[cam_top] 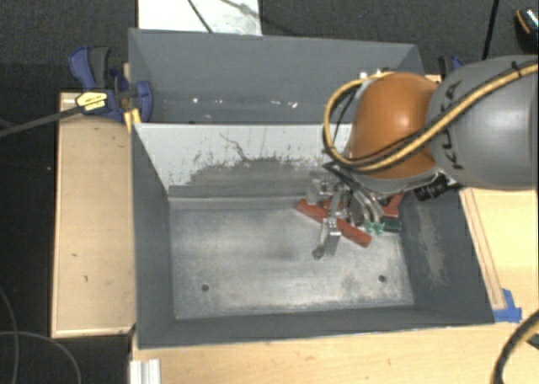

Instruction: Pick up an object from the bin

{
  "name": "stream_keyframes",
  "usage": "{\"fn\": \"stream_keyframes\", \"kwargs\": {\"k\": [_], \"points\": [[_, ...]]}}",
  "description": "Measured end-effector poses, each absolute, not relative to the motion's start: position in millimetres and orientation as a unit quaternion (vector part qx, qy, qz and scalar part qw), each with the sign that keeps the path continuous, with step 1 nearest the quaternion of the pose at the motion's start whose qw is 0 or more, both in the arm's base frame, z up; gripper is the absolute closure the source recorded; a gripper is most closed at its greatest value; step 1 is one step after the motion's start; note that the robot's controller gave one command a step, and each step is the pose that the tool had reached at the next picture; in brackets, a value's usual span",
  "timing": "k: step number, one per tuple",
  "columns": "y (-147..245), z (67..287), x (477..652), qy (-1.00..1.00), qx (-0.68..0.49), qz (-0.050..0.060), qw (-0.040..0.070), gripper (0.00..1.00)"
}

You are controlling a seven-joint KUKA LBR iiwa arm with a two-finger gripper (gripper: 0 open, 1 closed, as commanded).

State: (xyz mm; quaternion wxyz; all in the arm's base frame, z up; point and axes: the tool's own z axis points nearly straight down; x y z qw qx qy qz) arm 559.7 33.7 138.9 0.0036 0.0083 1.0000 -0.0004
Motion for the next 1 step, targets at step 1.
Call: {"fn": "stream_keyframes", "kwargs": {"k": [1], "points": [[-48.6, 67.8, 583.2, 0.999, 0.05, -0.001, 0.001, 0.0]]}}
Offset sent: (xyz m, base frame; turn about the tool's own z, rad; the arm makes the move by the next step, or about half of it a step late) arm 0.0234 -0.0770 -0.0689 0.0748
